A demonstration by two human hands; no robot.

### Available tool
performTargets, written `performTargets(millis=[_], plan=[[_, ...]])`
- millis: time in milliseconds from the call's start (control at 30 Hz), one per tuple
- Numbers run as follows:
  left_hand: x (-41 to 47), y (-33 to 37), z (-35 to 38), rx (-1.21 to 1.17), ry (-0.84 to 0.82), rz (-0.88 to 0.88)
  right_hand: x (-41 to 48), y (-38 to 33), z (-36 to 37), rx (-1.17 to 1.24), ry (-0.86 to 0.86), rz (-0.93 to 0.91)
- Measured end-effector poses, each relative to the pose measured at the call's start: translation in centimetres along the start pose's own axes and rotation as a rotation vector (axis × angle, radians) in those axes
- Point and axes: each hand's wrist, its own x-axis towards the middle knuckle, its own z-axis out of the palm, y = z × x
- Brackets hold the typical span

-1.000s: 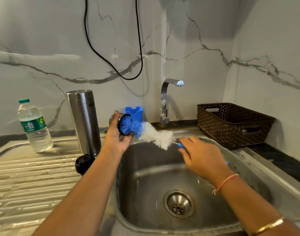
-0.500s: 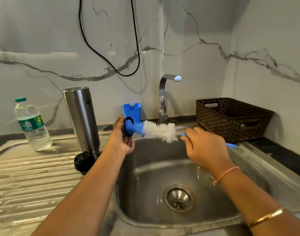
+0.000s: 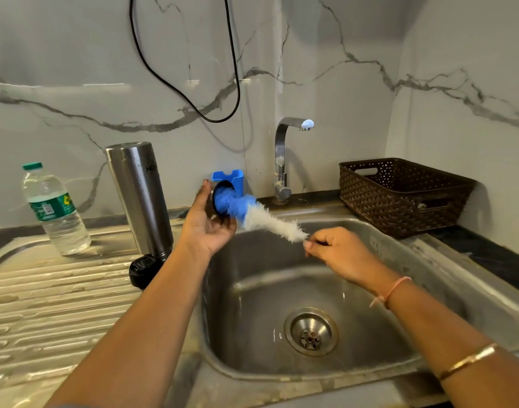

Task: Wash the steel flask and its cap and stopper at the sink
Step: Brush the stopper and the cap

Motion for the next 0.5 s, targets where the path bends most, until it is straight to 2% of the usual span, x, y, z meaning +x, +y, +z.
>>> performTargets(millis=[33, 67, 100, 200, 267, 300, 367, 433, 500], plan=[[0.1, 0.2, 0.0, 0.008, -0.032, 0.013, -0.2, 0.0, 0.0, 0.173, -0.052, 0.071], [0.0, 0.3, 0.0, 0.006, -0.057, 0.026, -0.2, 0.1, -0.1, 0.193, -0.058, 0.07], [0.0, 0.3, 0.1, -0.004, -0.063, 0.036, -0.2, 0.4, -0.1, 0.076, -0.026, 0.023], [-0.1, 0.5, 0.2, -0.004, 0.039, 0.048, 0.1, 0.8, -0.5, -0.544, 0.202, -0.237], [0.1, 0.4, -0.2, 0.023, 0.117, 0.014, 0.2, 0.6, -0.6, -0.722, 0.37, -0.398], [0.1, 0.4, -0.5, 0.033, 0.129, -0.012, 0.3, 0.5, -0.6, -0.75, 0.419, -0.409], [0.0, 0.3, -0.7, 0.032, 0.1, -0.032, 0.5, 0.5, -0.7, -0.624, 0.31, -0.291], [-0.1, 0.5, -0.5, -0.022, 0.038, 0.005, 0.6, 1.1, -0.5, -0.263, 0.058, -0.086], [-0.1, 1.0, -0.2, -0.128, -0.02, 0.055, 0.6, 1.4, -0.7, -0.002, 0.01, -0.013]])
